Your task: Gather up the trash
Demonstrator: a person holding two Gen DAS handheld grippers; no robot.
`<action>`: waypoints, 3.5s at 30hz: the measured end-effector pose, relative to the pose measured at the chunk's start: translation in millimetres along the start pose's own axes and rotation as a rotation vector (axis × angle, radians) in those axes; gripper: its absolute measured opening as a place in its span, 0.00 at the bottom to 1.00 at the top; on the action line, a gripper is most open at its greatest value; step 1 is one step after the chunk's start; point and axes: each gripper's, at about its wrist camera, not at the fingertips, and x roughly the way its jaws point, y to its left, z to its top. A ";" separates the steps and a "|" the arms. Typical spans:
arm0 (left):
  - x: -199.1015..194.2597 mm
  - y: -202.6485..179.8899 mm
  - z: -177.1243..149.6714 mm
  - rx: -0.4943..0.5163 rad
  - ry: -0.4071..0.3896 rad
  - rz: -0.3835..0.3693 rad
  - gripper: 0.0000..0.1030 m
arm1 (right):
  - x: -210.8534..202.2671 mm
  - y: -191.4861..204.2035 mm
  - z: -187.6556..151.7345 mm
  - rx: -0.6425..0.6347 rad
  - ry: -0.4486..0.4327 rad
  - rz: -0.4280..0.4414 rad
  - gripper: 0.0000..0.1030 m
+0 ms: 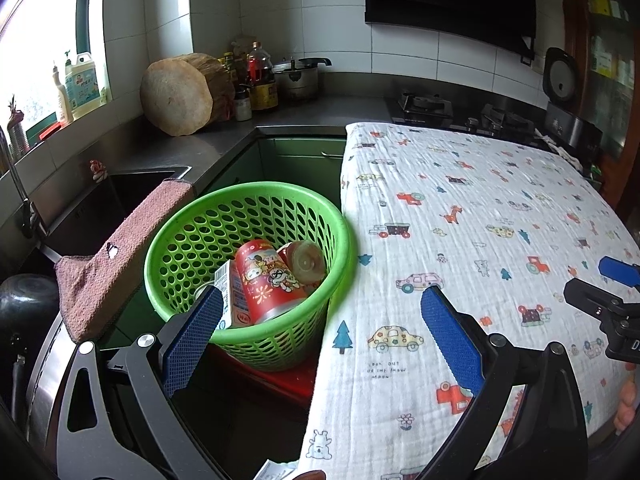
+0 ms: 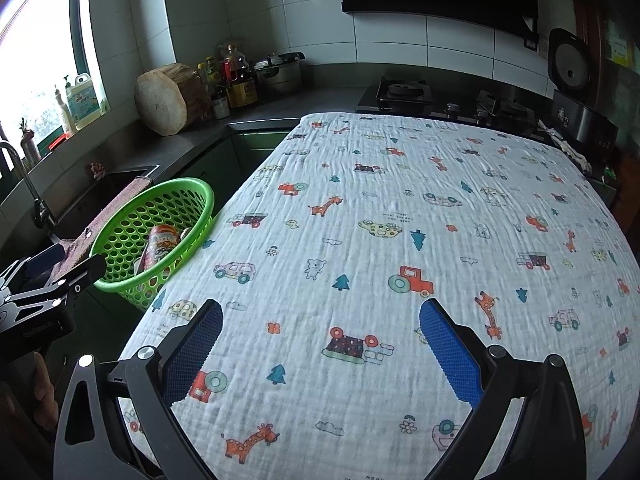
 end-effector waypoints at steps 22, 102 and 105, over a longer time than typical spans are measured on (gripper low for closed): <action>-1.1 3.6 -2.7 -0.005 -0.001 0.006 0.95 | -1.0 0.1 -0.7 -0.004 -0.002 -0.003 0.93; 3.1 3.9 -1.5 -0.031 0.008 -0.017 0.95 | 5.7 3.2 -3.9 0.007 0.009 -0.006 0.93; 4.1 4.0 -1.8 -0.033 0.011 -0.023 0.95 | 5.9 3.4 -4.0 0.006 0.009 -0.007 0.93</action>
